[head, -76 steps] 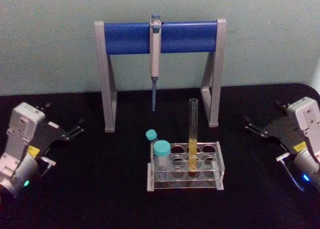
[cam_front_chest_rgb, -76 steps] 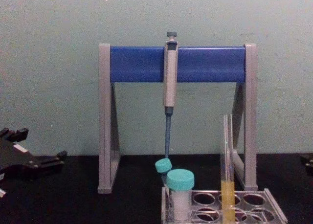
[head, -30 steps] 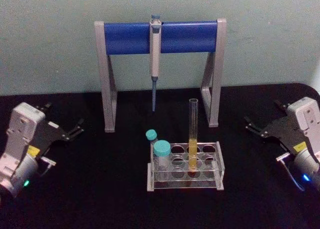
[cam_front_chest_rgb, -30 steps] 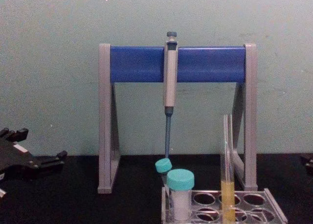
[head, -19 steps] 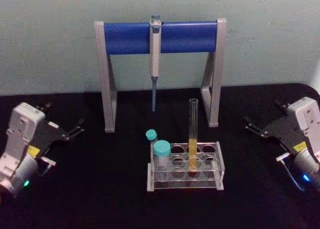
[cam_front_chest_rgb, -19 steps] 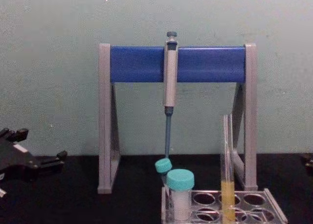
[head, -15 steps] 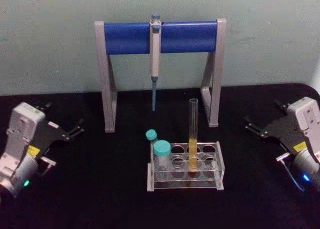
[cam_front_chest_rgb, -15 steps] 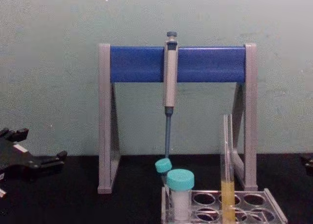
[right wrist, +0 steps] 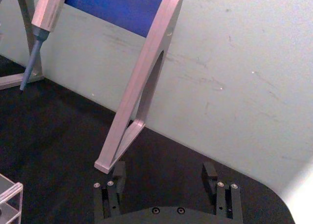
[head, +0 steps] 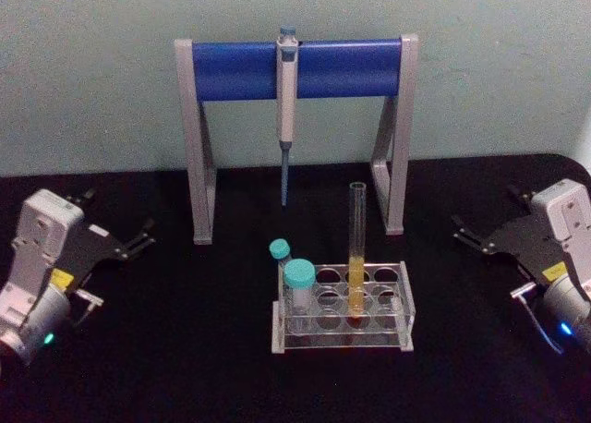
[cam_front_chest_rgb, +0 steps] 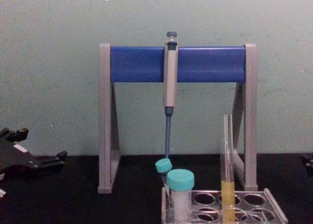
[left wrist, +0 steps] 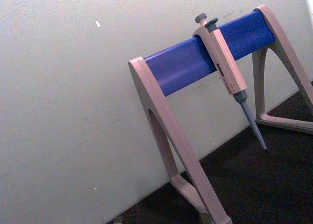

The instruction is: Pick up the test tube from the test tube rack, shake it, then place it back into the test tube rack.

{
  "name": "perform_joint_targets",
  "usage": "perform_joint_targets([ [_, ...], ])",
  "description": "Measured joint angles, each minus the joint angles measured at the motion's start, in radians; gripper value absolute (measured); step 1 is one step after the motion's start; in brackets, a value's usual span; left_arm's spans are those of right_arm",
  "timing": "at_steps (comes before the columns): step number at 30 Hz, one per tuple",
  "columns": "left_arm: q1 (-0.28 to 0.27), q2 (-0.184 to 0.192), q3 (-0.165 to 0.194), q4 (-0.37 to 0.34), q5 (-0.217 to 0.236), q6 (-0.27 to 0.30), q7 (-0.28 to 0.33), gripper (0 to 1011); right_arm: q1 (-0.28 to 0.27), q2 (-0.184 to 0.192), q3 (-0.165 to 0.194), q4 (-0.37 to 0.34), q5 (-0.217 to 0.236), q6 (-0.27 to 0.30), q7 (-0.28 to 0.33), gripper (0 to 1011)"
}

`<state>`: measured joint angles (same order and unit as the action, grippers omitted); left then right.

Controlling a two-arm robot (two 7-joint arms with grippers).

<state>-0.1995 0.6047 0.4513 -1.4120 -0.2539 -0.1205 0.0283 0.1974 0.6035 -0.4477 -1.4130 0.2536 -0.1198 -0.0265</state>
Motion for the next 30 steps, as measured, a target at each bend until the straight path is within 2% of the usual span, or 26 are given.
perform_joint_targets([
  [5, 0.000, 0.000, 0.000, 0.000, 0.000, 0.000, 0.000, 1010, -0.015, -0.001, 0.017, -0.019, 0.007, 0.015, 0.020, 1000],
  [10, 0.000, 0.000, 0.000, 0.000, 0.000, 0.000, 0.000, 1010, -0.041, 0.004, 0.036, -0.055, 0.047, 0.037, 0.072, 1000],
  [13, 0.000, 0.000, 0.000, 0.000, 0.000, 0.000, 0.000, 1010, -0.058, 0.006, 0.048, -0.080, 0.092, 0.053, 0.122, 1000],
  [16, 0.000, 0.000, 0.000, 0.000, 0.000, 0.000, 0.000, 1010, -0.079, 0.007, 0.066, -0.110, 0.160, 0.078, 0.192, 1000],
  [17, 0.000, 0.000, 0.000, 0.000, 0.000, 0.000, 0.000, 1010, -0.079, 0.007, 0.066, -0.110, 0.160, 0.078, 0.192, 1000],
  [21, 0.000, 0.000, 0.000, 0.000, 0.000, 0.000, 0.000, 1010, -0.099, 0.008, 0.084, -0.143, 0.243, 0.110, 0.285, 1000],
  [28, 0.000, 0.000, 0.000, 0.000, 0.000, 0.000, 0.000, 1010, -0.103, 0.007, 0.099, -0.174, 0.330, 0.163, 0.406, 1000],
  [30, 0.000, 0.000, 0.000, 0.000, 0.000, 0.000, 0.000, 1010, -0.095, 0.005, 0.099, -0.177, 0.342, 0.178, 0.436, 1000],
])
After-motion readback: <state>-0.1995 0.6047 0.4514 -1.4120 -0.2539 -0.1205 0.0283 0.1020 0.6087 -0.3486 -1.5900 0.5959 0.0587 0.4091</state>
